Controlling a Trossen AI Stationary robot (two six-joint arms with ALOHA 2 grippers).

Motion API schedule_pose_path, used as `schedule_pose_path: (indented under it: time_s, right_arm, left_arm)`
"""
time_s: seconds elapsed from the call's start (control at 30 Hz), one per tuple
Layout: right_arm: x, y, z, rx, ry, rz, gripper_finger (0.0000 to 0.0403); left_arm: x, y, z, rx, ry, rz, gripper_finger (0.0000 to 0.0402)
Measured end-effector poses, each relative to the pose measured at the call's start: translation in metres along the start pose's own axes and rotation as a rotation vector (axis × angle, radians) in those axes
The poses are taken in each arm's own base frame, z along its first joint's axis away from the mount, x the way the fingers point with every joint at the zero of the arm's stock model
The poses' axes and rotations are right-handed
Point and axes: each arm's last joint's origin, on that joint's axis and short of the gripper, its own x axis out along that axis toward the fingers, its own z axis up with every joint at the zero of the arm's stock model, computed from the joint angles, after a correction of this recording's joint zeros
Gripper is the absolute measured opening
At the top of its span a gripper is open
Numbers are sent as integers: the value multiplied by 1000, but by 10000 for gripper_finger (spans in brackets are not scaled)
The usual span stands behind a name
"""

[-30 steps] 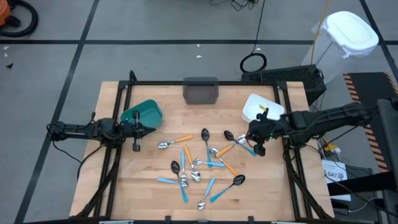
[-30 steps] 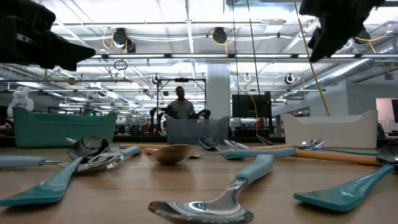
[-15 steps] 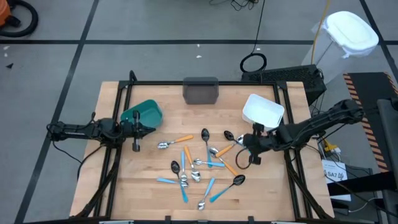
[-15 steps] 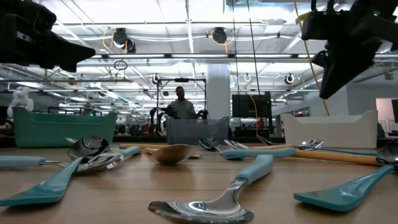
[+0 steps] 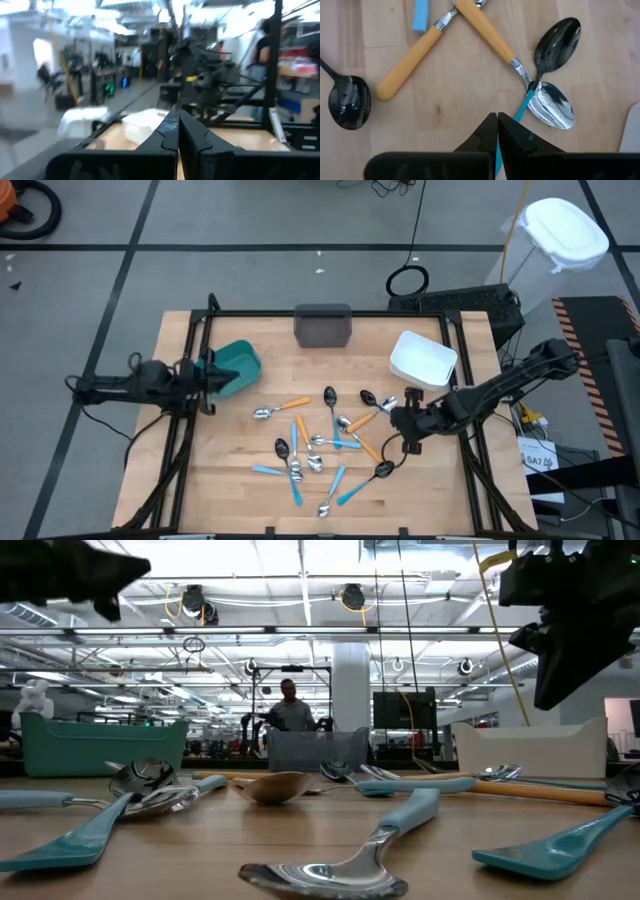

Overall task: Sort silverware by color (type)
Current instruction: Put the blue spoon into the white bin

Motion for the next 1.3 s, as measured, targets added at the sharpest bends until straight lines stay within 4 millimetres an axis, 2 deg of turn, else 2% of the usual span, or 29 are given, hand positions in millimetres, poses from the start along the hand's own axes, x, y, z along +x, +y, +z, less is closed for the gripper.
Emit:
schedule_pose_path:
  time_s: [0.13, 0.3, 0.37, 0.43, 0.53, 0.67, 0.73, 0.97, 1.3]
  right_arm:
    - [0, 0, 1, 0, -23, -13, 11]
    - [0, 0, 1, 3, -24, -16, 11]
    - [0, 0, 2, 10, -27, -14, 11]
    - [0, 1, 2, 12, -31, -12, 11]
    - [0, 1, 3, 17, -44, -6, 11]
    - [0, 2, 4, 20, -54, -3, 11]
    - [0, 2, 4, 20, -54, -3, 11]
    - [0, 1, 6, 29, -83, -43, 11]
    - [-1, 2, 9, 124, -122, -22, 11]
  left_arm:
    - [10, 1, 46, -20, 209, 70, 1]
    - [43, -6, 102, -11, 435, 53, 1]
    - [59, -13, 112, -20, 538, 37, 1]
    - [77, -23, 112, -23, 626, 15, 1]
    - [102, -42, 96, 29, 737, -38, 1]
    - [127, -65, 54, 119, 893, -44, 1]
    - [136, -75, 36, 130, 910, -9, 1]
    - [155, -104, -12, 138, 730, -83, 1]
    - [177, -118, -37, 135, 581, -103, 1]
